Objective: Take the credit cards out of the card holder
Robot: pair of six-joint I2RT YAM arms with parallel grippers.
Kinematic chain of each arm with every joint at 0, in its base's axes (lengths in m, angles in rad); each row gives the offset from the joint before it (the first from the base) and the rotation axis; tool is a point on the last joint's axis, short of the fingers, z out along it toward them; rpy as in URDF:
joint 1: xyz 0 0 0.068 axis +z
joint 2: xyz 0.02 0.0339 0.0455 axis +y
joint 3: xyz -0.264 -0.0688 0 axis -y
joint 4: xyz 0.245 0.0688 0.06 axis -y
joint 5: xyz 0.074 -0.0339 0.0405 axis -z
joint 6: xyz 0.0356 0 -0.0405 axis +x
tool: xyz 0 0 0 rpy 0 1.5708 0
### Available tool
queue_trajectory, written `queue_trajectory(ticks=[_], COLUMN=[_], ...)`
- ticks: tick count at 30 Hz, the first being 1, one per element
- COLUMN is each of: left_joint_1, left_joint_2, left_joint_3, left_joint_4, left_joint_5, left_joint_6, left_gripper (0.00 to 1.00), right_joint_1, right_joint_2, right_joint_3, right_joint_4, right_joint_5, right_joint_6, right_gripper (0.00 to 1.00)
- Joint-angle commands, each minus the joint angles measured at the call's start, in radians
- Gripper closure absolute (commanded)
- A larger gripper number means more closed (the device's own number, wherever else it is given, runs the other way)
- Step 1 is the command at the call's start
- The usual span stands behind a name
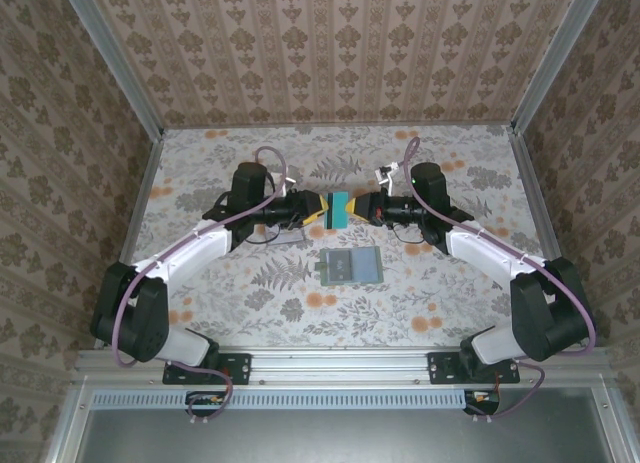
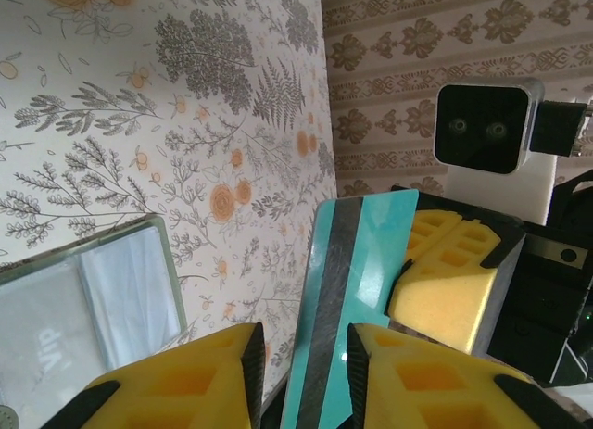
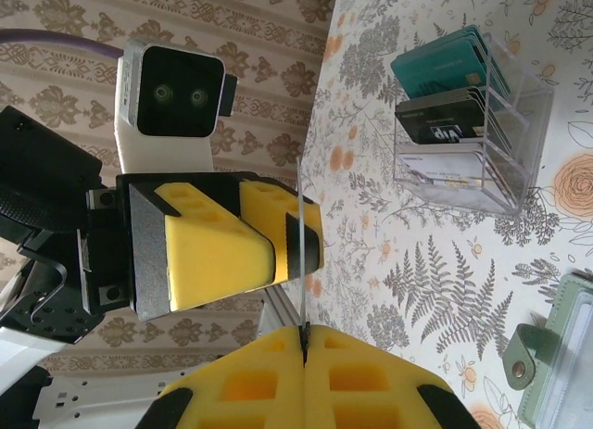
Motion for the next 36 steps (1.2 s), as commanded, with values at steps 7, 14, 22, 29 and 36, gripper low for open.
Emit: queue_trajectory(ticks=[7,14,22,29,36], left_joint_1=[0.004,0.001,0.001,0.022,0.039], left_joint_2=[0.02,0.014,0.0,-0.03,-0.024], left_joint_3=[0.002,-0.003,-0.003,0.051,0.207], left_joint_4=[0.127,0.146,0.115,-0.174,-0.642], left_joint_5=[0.063,0.08,0.076,0.04,-0.225], left_joint_6=[-0.068,-0.082,-0.067,0.143,0.581], left_gripper=[0.79,0.82,1.0,1.0,1.0], right_joint_1=[-0.003,-0.003,-0.003,-0.026,-0.037], right_joint_2=[0.014,0.028,0.029,-0.031,-0.171], right_joint_3=[-0.007,-0.006,0.005,0.014,0.011], right_joint_4=[0.036,0.044,-0.011,-0.221,-0.39], right_joint_5=[-0.025,-0.033,-0.029,0.063,0.196], right_joint_6=[0.014,0.016,-0.016,-0.142,-0.255], right_gripper=[1.0,1.0,0.79,0.38,0.01])
